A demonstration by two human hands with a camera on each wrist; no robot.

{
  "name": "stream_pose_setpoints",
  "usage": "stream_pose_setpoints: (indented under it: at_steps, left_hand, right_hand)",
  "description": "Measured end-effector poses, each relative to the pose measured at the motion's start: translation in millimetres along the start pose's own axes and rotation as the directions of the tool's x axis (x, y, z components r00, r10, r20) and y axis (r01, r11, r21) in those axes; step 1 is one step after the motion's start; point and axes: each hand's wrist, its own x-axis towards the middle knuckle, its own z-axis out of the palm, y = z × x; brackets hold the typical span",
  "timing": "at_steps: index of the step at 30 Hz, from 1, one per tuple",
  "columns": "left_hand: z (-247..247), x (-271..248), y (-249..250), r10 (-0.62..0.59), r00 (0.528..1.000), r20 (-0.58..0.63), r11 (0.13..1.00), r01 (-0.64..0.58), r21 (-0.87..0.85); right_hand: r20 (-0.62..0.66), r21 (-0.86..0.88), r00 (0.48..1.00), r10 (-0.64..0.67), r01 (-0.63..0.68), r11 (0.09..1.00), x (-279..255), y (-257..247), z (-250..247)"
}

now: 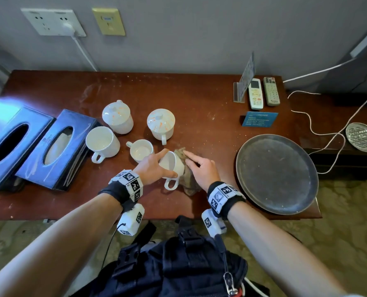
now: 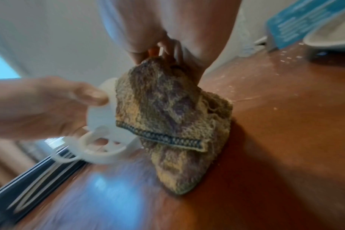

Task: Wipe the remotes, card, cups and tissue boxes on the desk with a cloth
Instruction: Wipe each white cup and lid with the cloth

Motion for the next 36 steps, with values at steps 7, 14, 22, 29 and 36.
stream_pose_setpoints:
  at_steps: [7,14,22,29,36]
  left_hand:
    - [0,3,-9,-0.028,1.000,-0.012,0.998,0.028,-0.058]
    - [-2,5,-9,0.054,0.997,0.048,0.998,-0.053,-0.025]
    - [3,10,-6,0.017,1.000,0.023,1.000,-0.017,-0.014]
    - [1,8,-20,-0.032,0.998,0.047,0.999,0.034,-0.033]
    - [0,16,-18,-0.086,0.995,0.051,0.995,0.088,-0.054]
  right_hand:
    - [0.217,0.258,0.963,0.158,-0.213,0.942,1,10,-3]
    - [0.056,0.273,0.984,0.171,-0.180,0.945,-5,29,9]
    - [0.103,0.197,0.990,-0.097,0.075,0.977,1,6,18]
    - [0.139,-0.023,0.973,-0.184,0.189,0.982,11,25,28]
    - [0.061,0.025,0.997,-0.049,0.047,0.999,31,15,16]
